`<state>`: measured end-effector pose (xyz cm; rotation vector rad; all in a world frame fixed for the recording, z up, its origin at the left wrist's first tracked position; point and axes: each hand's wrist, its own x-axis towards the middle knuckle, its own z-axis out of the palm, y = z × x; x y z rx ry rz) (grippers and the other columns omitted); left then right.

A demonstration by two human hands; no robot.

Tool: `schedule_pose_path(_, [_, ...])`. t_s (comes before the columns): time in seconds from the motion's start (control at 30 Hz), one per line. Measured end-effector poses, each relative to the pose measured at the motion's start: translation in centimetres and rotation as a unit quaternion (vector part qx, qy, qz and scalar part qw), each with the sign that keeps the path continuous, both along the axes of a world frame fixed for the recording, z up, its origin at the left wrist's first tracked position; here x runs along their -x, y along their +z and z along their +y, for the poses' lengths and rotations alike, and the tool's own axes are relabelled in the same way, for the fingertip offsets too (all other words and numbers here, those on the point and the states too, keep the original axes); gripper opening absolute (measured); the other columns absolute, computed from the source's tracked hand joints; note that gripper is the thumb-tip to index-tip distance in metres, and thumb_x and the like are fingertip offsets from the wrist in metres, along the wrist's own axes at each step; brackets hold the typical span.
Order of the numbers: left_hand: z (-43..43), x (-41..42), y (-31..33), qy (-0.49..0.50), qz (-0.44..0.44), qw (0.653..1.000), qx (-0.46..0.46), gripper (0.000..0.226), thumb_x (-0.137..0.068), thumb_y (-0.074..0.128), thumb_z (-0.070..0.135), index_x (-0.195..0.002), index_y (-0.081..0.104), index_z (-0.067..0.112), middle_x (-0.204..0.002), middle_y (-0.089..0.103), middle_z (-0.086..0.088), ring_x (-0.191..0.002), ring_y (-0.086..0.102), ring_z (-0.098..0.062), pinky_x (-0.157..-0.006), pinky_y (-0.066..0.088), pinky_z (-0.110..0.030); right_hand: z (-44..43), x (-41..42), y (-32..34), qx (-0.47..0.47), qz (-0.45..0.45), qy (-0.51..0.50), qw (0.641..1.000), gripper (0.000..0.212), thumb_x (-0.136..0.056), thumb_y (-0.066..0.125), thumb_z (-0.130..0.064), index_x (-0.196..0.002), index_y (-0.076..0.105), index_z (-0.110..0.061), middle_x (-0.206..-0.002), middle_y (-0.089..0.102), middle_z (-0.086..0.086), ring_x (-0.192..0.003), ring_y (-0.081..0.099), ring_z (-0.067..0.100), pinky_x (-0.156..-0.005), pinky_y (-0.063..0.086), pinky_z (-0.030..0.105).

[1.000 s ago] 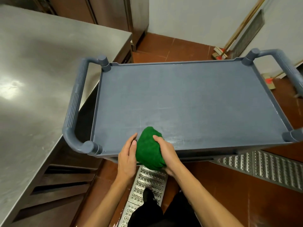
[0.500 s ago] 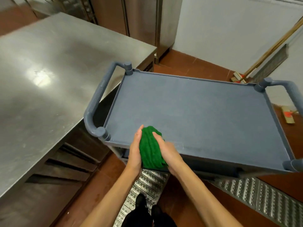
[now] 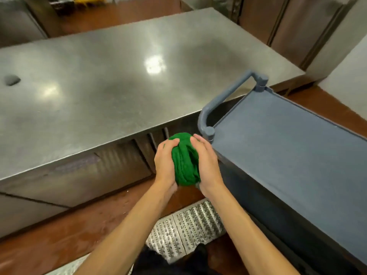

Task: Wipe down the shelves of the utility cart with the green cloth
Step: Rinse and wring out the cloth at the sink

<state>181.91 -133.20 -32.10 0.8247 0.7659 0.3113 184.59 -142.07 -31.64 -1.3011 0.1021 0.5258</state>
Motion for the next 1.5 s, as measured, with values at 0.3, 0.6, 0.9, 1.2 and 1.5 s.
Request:
schedule_pose_path(0.3, [19.3,10.9,2.4,0.227,0.029,0.974,-0.007,0.041,-0.087,0.061,0.031,-0.111,0.07,-0.002,-0.118,0.068,-0.028,-0.111,0.064,-0.047,-0.095,0.05,-0.066,17.9,12.0,1.2,0.001,-0.203,0.198,0.959,0.085,-0.074,0.076,-0.056,-0.147,0.036,-0.038,-0.14,0.05,-0.021,-0.128,0.048,-0.006,-0.103,0.045,0.019])
schedule_pose_path(0.6, [35.4,24.8,3.2,0.257,-0.044,0.965,0.01,0.054,-0.089,0.059,0.047,-0.124,0.068,0.007,-0.125,0.068,-0.018,-0.117,0.065,-0.034,-0.105,0.049,-0.05,38.9,24.0,2.4,-0.038,-0.225,0.193,0.954,0.088,-0.069,0.08,-0.054,-0.145,0.039,-0.043,-0.134,0.057,-0.023,-0.124,0.054,-0.003,-0.104,0.048,0.032])
schedule_pose_path(0.9, [47.3,34.1,4.3,0.288,-0.023,0.956,0.051,0.053,-0.087,0.069,0.041,-0.132,0.061,0.014,-0.124,0.069,-0.016,-0.107,0.07,-0.033,-0.09,0.058,-0.052,54.7,26.6,1.7,-0.046,-0.248,0.276,0.928,0.019,-0.08,0.068,-0.042,-0.088,0.071,-0.025,-0.088,0.072,-0.007,-0.089,0.068,0.012,-0.072,0.053,0.023])
schedule_pose_path(1.2, [63.4,34.9,4.9,0.283,-0.153,0.933,0.163,0.047,-0.092,0.063,0.049,-0.119,0.063,0.011,-0.112,0.067,-0.012,-0.109,0.065,-0.026,-0.092,0.055,-0.038,72.1,27.3,3.3,-0.029,-0.37,0.509,0.777,0.035,-0.084,0.055,-0.062,-0.073,0.06,-0.029,-0.08,0.057,-0.011,-0.077,0.059,0.008,-0.074,0.046,0.028])
schedule_pose_path(1.5, [80.7,31.7,6.3,0.433,-0.102,0.887,0.123,0.043,-0.094,0.046,0.042,-0.102,0.07,0.008,-0.092,0.073,-0.013,-0.086,0.07,-0.027,-0.081,0.057,-0.037,83.7,24.0,0.7,-0.068,-0.729,0.346,0.587,0.086,-0.076,0.058,-0.005,-0.155,0.026,-0.018,-0.163,0.015,0.011,-0.15,0.019,0.031,-0.118,0.024,0.053])
